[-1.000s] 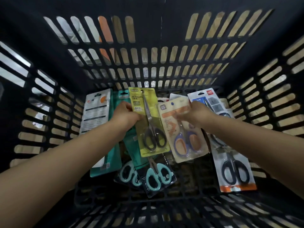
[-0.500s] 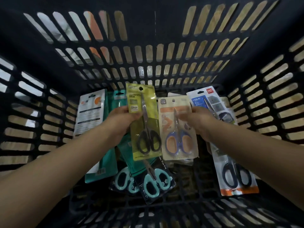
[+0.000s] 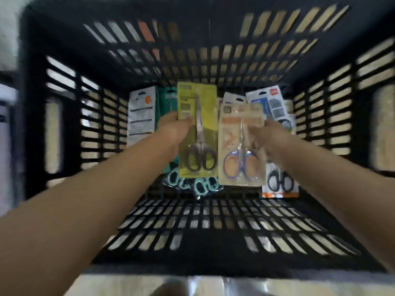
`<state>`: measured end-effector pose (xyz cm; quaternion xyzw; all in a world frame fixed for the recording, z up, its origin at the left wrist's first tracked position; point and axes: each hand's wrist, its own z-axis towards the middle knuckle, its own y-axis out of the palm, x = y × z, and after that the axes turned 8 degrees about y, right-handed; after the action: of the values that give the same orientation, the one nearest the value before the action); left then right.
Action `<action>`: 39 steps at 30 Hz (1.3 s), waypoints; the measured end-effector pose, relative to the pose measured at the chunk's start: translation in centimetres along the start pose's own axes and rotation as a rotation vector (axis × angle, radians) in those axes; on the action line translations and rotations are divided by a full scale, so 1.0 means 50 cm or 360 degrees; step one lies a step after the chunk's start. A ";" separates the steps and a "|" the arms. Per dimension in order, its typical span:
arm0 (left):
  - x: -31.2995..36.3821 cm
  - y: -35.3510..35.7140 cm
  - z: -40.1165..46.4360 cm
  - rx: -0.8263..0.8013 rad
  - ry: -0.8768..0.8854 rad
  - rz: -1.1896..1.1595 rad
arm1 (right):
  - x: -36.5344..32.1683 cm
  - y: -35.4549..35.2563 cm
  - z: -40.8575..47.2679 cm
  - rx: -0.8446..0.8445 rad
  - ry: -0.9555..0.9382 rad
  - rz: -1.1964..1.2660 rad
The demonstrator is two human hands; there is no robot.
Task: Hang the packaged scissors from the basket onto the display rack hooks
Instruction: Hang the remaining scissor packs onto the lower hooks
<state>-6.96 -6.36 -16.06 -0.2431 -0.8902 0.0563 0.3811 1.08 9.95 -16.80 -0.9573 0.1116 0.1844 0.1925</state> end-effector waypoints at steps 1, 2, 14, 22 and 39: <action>0.019 -0.018 -0.033 -0.0002 -0.0035 -0.0001 | -0.011 -0.016 -0.044 -0.0017 0.0011 0.0025; 0.041 -0.038 -0.068 0.0001 -0.0074 -0.0013 | -0.027 -0.035 -0.091 -0.0035 0.0021 0.0043; 0.778 -0.365 -0.611 0.0059 0.0613 -0.0345 | -0.614 -0.315 -0.856 -0.0041 -0.0844 0.0196; 1.046 -0.598 -1.034 0.0352 0.1138 -0.0528 | -0.824 -0.418 -1.321 0.0009 -0.1488 0.0278; 0.611 -0.550 -1.368 0.1252 0.0699 -0.1408 | -0.526 -0.244 -1.433 -0.0914 -0.1463 -0.0455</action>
<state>12.53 -21.72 59.77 0.3006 -0.7203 0.1652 0.6030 2.94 -4.66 59.07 -0.7980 -0.1696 0.5779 -0.0240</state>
